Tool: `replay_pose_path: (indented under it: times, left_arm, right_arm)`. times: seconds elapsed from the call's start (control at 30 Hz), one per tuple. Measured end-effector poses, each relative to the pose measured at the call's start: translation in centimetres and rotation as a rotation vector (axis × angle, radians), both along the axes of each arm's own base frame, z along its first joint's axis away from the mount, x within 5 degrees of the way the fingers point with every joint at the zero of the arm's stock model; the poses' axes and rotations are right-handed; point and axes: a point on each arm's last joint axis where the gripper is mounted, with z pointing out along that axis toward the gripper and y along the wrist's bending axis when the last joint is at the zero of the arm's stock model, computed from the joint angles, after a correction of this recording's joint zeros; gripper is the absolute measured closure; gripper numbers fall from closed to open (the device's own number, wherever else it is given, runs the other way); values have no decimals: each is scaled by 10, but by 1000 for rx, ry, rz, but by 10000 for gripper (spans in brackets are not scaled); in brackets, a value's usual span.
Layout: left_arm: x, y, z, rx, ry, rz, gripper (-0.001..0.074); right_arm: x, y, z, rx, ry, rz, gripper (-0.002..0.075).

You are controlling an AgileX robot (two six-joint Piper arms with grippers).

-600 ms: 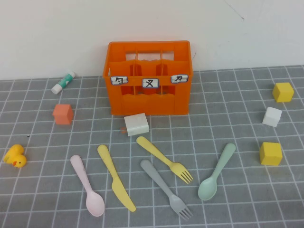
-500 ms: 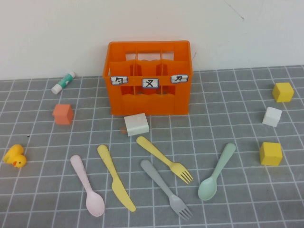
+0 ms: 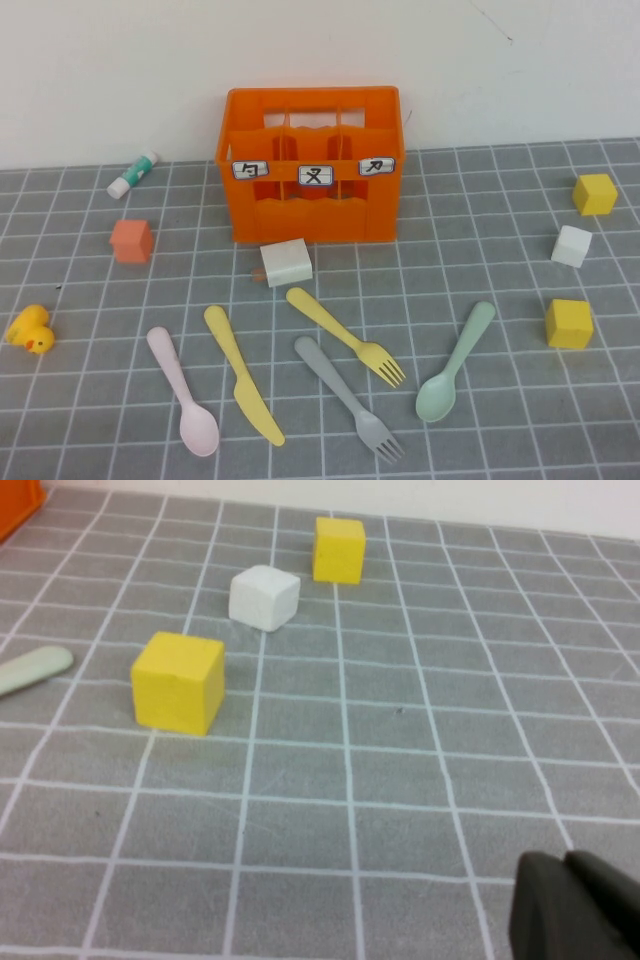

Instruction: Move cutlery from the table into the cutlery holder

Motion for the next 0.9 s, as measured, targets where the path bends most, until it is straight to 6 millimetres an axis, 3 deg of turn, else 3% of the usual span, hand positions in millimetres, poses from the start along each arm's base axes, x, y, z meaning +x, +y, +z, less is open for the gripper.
replay_pose_path:
  times: [0.63, 0.9]
  left_arm:
    - [1, 0, 2, 2, -25, -2, 736]
    - [4, -2, 31, 18, -365, -22, 736]
  right_arm:
    - [0, 0, 0, -1, 0, 0, 729]
    - [0, 0, 0, -1, 0, 0, 729]
